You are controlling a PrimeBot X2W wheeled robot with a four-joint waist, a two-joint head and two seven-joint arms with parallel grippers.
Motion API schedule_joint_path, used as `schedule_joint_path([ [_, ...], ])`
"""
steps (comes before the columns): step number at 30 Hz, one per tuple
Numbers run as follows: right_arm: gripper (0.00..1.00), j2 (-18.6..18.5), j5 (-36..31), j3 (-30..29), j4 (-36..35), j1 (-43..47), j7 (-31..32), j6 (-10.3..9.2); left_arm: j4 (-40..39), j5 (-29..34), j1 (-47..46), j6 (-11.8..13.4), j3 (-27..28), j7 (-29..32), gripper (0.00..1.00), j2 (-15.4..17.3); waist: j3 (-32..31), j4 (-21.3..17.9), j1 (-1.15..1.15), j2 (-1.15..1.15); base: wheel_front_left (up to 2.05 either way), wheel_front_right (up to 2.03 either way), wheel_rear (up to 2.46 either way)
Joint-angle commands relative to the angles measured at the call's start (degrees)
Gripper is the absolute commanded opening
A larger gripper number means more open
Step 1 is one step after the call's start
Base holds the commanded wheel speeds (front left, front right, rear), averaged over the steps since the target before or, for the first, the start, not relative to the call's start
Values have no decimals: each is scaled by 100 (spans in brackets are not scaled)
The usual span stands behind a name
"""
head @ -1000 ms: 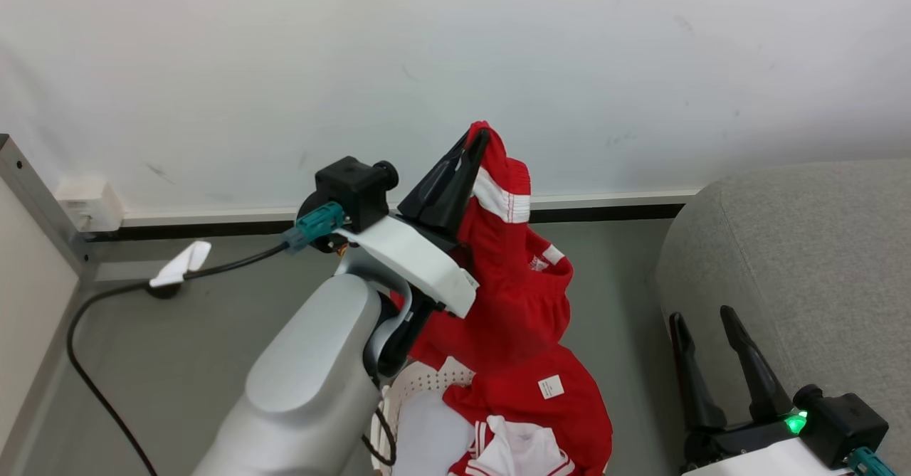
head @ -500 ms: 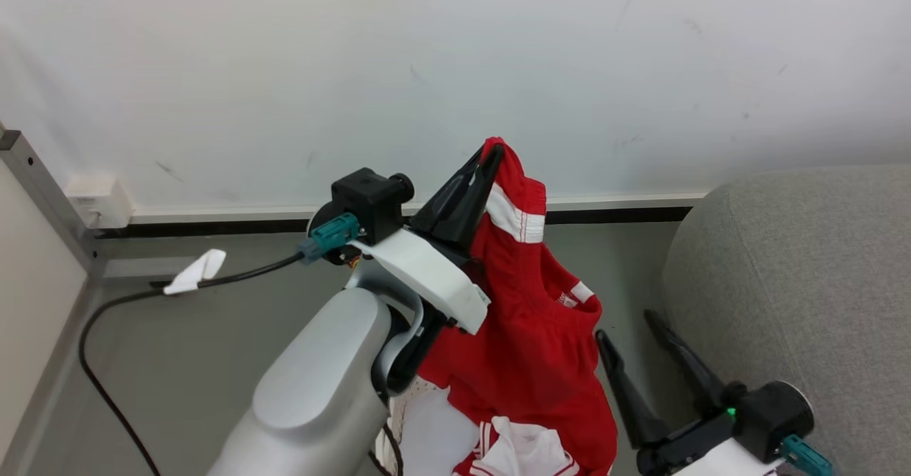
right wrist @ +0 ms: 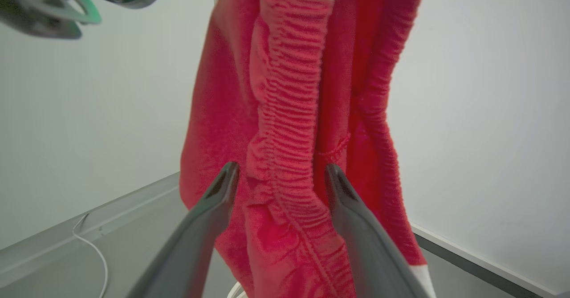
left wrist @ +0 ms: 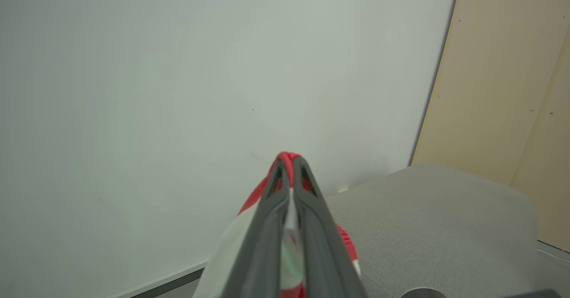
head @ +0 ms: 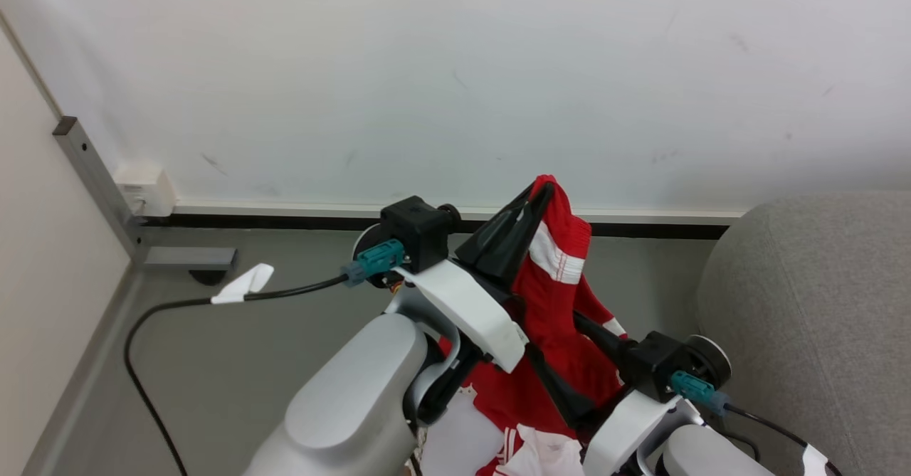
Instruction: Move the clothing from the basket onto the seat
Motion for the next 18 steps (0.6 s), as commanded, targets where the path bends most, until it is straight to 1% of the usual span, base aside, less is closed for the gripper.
schedule_joint_path([
  [1, 100, 91, 152, 124, 289, -208, 4, -12, -40, -83, -7, 6, -85, -39, 0, 3, -20, 107, 0, 0, 0, 0, 0],
  [4, 100, 220, 356, 429, 786, -415, 5, -12, -96, -218, -66, 13, -248, -28, 0, -1, -33, 240, 0, 0, 0, 0, 0],
  [9, 100, 351, 758, 931, 1554, -654, 7, -12, -207, -381, -129, 102, -493, -41, 0, -2, -47, 468, 0, 0, 0, 0, 0],
  [12, 100, 421, 1013, 1175, 1784, -781, 7, -12, -214, -434, -156, 168, -584, -47, 0, -2, -44, 553, 0, 0, 0, 0, 0],
  [13, 24, 422, 1068, 1224, 1798, -804, 6, -12, -202, -450, -158, 173, -596, -54, 0, -1, -41, 567, 0, 0, 0, 0, 0],
  [14, 0, 415, 1142, 1244, 1785, -805, 7, -12, -190, -462, -166, 182, -609, -63, 0, -2, -37, 578, 0, 0, 0, 0, 0],
  [18, 0, 352, 1197, 1075, 1637, -854, 5, -12, -153, -509, -188, 229, -617, -94, 0, -3, -15, 579, 0, 0, 0, 0, 0],
])
